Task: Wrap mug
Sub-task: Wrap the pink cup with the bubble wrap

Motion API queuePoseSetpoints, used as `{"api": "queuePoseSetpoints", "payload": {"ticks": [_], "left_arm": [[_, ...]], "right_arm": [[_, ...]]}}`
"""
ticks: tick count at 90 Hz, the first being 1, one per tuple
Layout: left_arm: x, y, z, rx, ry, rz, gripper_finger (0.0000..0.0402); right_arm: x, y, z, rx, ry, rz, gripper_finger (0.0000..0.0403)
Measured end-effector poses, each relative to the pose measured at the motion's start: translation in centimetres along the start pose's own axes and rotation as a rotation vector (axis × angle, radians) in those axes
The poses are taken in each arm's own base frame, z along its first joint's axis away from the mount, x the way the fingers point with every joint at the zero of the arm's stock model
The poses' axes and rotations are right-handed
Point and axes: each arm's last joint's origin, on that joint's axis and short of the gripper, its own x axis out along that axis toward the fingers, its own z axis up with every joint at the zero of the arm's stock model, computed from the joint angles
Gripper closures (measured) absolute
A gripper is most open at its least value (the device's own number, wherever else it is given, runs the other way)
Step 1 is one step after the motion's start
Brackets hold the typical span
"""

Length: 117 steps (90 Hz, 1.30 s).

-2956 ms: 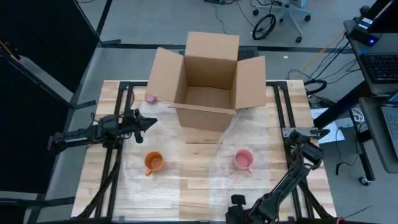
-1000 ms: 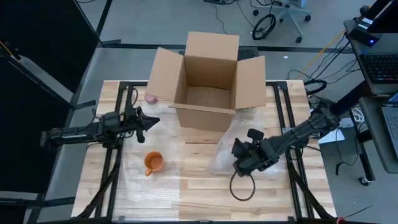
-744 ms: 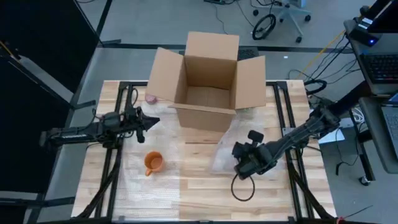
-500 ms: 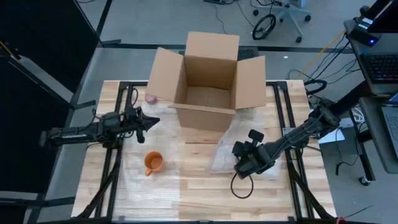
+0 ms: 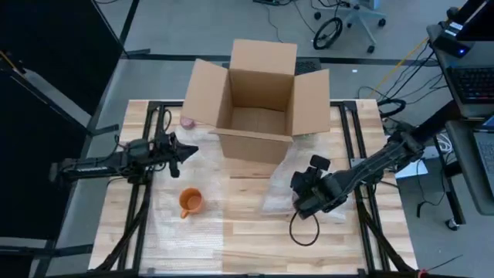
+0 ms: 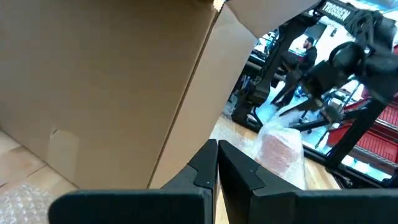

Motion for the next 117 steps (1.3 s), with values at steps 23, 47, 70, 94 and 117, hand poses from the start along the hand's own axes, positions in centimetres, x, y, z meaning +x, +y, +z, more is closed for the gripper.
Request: {"api": "queuePoseSetpoints", "payload": {"ticks": [23, 47, 70, 94, 117], "left_arm": [[0.0, 0.0, 0.0, 0.000, -0.001, 0.000, 0.0402], [0.0, 0.0, 0.0, 0.007, -0.003, 0.005, 0.0402], [0.0, 0.0, 0.0, 0.008, -0.004, 0.008, 0.0402], [0.0, 0.0, 0.0, 0.008, -0.005, 0.011, 0.0402], [0.0, 0.0, 0.0, 0.006, -0.005, 0.011, 0.0402]], "right_arm": [[-3.4, -0.1, -0.4, -0.011, 0.040, 0.302, 0.0270], [-3.0, -2.0, -0.7, 0.011, 0.057, 0.133, 0.0380], [-2.7, -4.2, -0.1, 0.046, 0.056, 0.057, 0.0400], [-3.4, -5.3, 0.2, 0.092, -0.013, 0.111, 0.0401], [-0.1, -6.4, 0.2, 0.104, 0.038, -0.037, 0.0402]]}}
